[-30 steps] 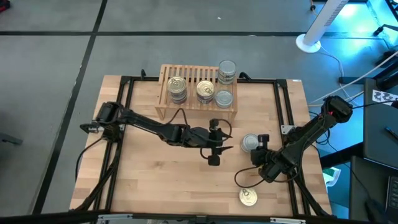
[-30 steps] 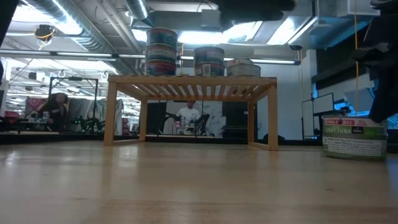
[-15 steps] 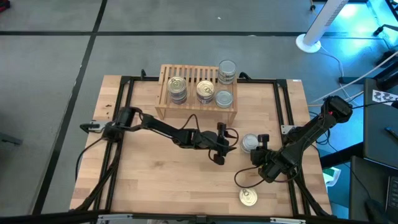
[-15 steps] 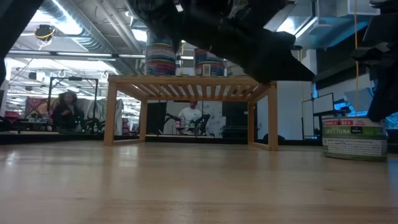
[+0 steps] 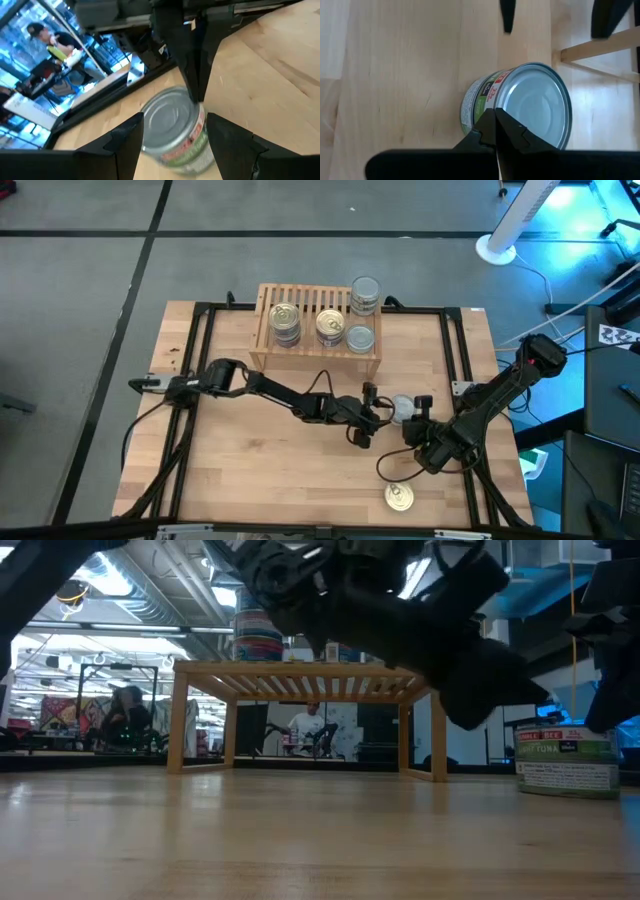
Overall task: Stack canned seafood by type on shelf
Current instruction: Stack the green tuna can on top of the green tuna can on the shelf
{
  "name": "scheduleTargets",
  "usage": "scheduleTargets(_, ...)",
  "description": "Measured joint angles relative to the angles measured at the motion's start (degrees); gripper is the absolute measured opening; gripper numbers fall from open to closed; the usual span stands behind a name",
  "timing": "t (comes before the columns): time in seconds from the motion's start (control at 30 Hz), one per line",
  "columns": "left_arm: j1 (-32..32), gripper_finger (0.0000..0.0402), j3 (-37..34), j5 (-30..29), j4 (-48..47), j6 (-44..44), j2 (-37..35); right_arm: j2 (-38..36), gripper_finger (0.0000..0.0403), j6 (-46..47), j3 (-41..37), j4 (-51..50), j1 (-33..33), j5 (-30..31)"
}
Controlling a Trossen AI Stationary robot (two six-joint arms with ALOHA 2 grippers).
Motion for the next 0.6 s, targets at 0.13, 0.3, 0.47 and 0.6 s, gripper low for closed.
scheduleTargets(0.13, 0.0, 0.0212, 2.7, 0.7, 0.0, 1.9, 2.2, 0.0, 0.0001, 0.0, 0.0, 0.0, 0.0, 0.3)
scheduleTargets(0.3, 0.0, 0.0212, 3.2, 1.9, -3.4, 3.9, 3.1, 0.0, 0.0001, 0.0, 0.0, 0.0, 0.0, 0.9)
scheduleTargets(0.47, 0.1, 0.0212, 3.3, 1.9, -5.7, 5.2, 3.1, 0.0, 0.0001, 0.1, 0.0, 0.4, 0.0, 1.7)
scheduleTargets(0.6, 0.4, 0.0212, 3.3, 1.9, -5.6, 7.7, 3.1, 0.0, 0.0001, 0.1, 0.1, 1.3, 0.0, 2.2)
